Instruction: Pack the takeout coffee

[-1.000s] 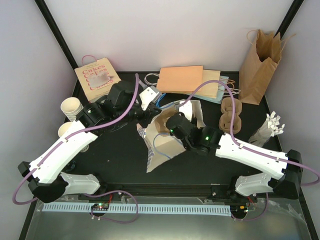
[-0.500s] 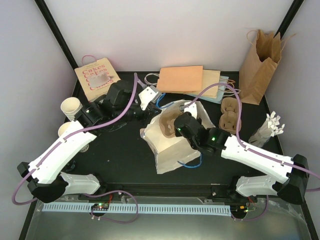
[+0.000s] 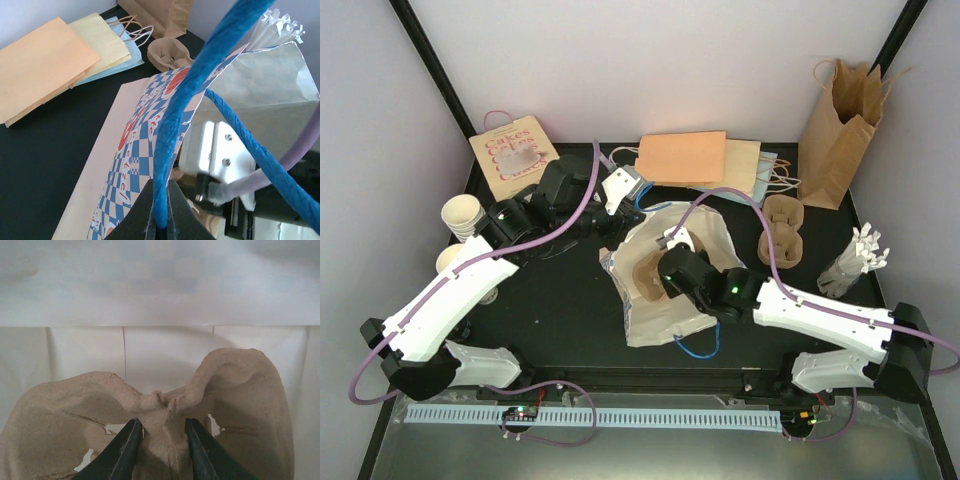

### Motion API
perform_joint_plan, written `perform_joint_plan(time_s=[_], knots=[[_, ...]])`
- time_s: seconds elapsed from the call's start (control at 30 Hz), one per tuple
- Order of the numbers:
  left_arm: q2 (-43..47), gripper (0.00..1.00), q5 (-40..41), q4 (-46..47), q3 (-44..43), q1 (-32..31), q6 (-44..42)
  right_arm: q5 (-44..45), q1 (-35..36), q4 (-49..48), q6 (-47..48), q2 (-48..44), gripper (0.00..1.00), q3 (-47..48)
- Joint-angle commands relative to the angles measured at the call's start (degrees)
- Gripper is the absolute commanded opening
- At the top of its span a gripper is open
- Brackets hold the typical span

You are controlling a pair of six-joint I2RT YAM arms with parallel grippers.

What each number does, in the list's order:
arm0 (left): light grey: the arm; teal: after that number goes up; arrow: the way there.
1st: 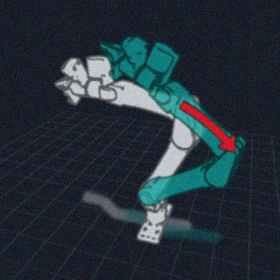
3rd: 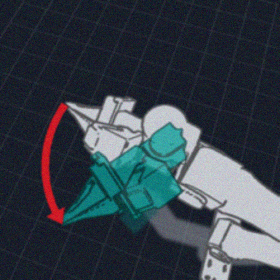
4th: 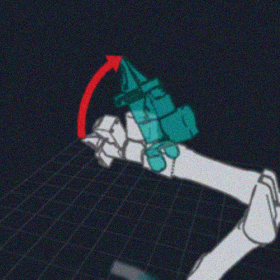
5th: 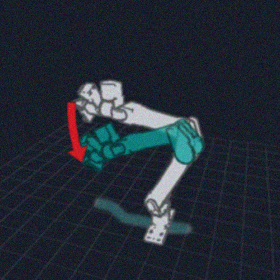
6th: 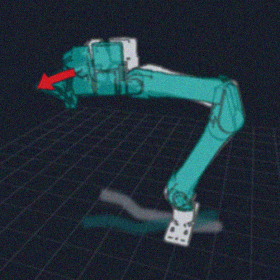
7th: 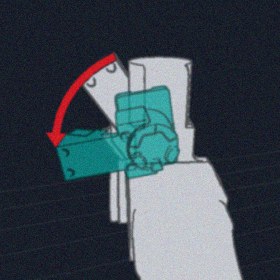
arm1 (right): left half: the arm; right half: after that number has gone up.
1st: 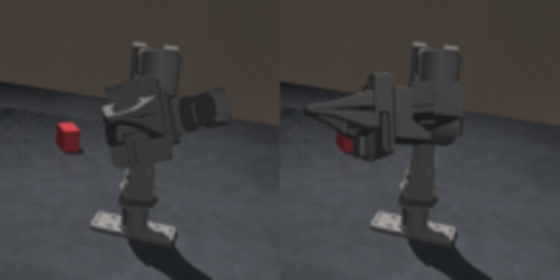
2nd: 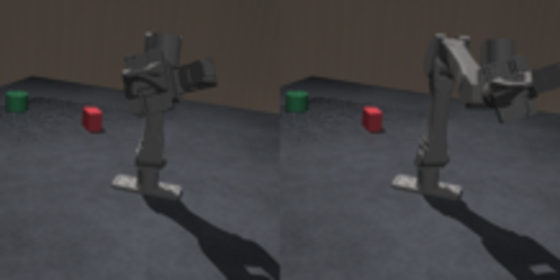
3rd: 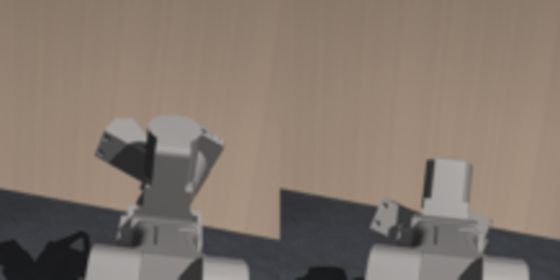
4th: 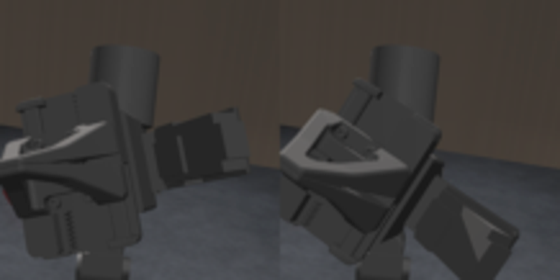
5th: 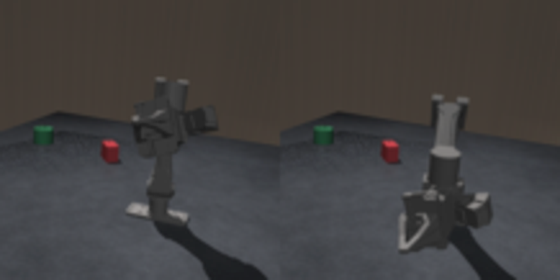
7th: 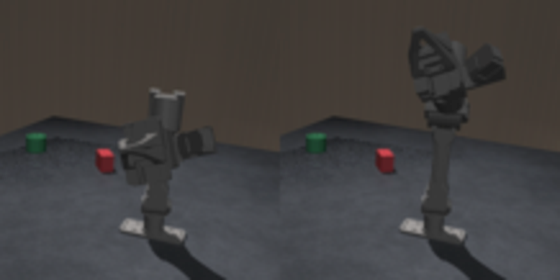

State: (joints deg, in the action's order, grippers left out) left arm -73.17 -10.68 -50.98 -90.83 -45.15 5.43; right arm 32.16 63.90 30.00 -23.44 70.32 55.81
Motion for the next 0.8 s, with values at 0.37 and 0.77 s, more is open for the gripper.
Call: perform_joint_plan(time_s=[0.37, 0.77], knots=[[0.2, 0.02, -3.2, 2.1, -0.9, -0.4, 5.5, -1.9, -1.0, -2.3, -0.9, 9.8, 0.28, 3.3], [0.5, 0.01, -7.2, 3.7, 2.3, -0.4, 7.7, -5.1, -3.9, -12.2, 3.2, 9.5, 0.27, -3.7]])
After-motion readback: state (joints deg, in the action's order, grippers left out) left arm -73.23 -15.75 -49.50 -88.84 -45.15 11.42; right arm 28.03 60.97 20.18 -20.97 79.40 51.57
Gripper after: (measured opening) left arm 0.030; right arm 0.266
